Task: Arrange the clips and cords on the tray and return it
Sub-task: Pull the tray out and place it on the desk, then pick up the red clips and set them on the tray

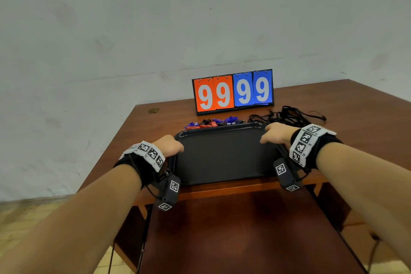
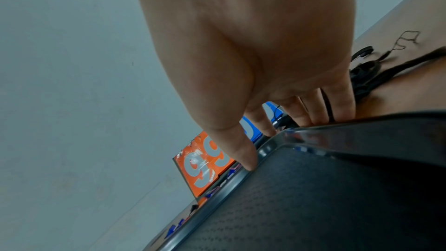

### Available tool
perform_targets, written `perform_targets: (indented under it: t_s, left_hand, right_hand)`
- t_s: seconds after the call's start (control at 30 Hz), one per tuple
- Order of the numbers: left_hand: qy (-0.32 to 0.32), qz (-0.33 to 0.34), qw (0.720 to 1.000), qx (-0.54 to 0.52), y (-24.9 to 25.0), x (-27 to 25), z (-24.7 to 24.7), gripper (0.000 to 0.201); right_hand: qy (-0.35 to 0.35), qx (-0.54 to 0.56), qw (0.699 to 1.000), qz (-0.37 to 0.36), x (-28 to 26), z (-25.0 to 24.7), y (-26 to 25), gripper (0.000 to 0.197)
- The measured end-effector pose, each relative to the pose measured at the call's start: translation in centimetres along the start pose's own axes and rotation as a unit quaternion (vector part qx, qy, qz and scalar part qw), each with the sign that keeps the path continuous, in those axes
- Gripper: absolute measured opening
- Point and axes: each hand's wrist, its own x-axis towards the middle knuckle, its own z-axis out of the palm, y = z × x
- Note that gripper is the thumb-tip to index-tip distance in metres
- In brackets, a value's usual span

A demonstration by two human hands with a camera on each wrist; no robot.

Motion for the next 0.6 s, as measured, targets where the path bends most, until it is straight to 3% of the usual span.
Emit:
perform_targets:
  t_s: [0.1,0.3,0.6]
  left_hand:
    - [0.036,0.028,0.997,0.062,1.4,-0.8,0.3,0.023]
    - [0.043,0.078,0.993,0.074,4.2,0.0,1.0,0.007]
    - [0.044,0.098,0.991,0.079,6.9,4.7,1.2,0.03]
  right_hand:
    - [0.006,-0.002,0.999,-0.046,-0.5,-0.1,-0.9,0.063]
    - [-0.014,0.0,0.988,-0.156,-0.2,-0.1,-3.6,0.059]
    - [-0.055,-0.06,0.965,-0.251,3.7,0.9,-8.4,0.053]
